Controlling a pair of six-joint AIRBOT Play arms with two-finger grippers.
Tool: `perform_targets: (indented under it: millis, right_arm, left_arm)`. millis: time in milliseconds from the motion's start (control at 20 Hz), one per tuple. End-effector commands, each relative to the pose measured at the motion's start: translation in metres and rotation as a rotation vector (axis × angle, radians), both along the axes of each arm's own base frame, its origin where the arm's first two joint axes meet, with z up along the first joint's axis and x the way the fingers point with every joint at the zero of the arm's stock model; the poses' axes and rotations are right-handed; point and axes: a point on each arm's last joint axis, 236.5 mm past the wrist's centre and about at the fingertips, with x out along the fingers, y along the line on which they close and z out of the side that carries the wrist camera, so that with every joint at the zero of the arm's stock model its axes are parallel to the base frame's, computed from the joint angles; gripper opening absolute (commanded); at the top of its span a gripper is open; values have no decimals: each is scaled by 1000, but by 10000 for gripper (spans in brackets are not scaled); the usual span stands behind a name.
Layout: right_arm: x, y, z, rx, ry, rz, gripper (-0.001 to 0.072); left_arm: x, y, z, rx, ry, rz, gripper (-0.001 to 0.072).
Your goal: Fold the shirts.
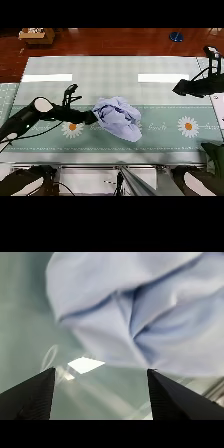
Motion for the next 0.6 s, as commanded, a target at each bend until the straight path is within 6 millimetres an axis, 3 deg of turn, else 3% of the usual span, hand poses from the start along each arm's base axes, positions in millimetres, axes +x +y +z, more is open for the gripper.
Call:
perform_targets:
  millis: [0, 150, 200, 250, 300, 350, 450, 550]
  right_arm:
    - [-2, 15, -8, 113, 22, 18, 596]
    - [1, 21, -14, 148, 40, 27, 596]
    - [2, 23, -17, 159, 49, 26, 596]
    - [2, 25, -20, 171, 59, 24, 594]
    - [3, 28, -23, 186, 68, 23, 589]
    - [4, 31, -24, 207, 76, 21, 588]
    - [4, 38, -29, 241, 98, 24, 588]
    - [-4, 46, -39, 268, 147, 74, 588]
  left_arm:
    - [33, -16, -1, -195, 18, 123, 719]
    - [45, -11, -2, -221, 7, 161, 715]
    - [46, -10, -5, -217, 10, 166, 677]
    - [46, -11, -9, -214, 21, 167, 511]
    - [44, -11, -13, -212, 35, 166, 288]
    - [42, -12, -17, -211, 50, 164, 152]
    - [37, -13, -21, -217, 77, 152, 28]
    - [35, -14, -19, -227, 85, 143, 26]
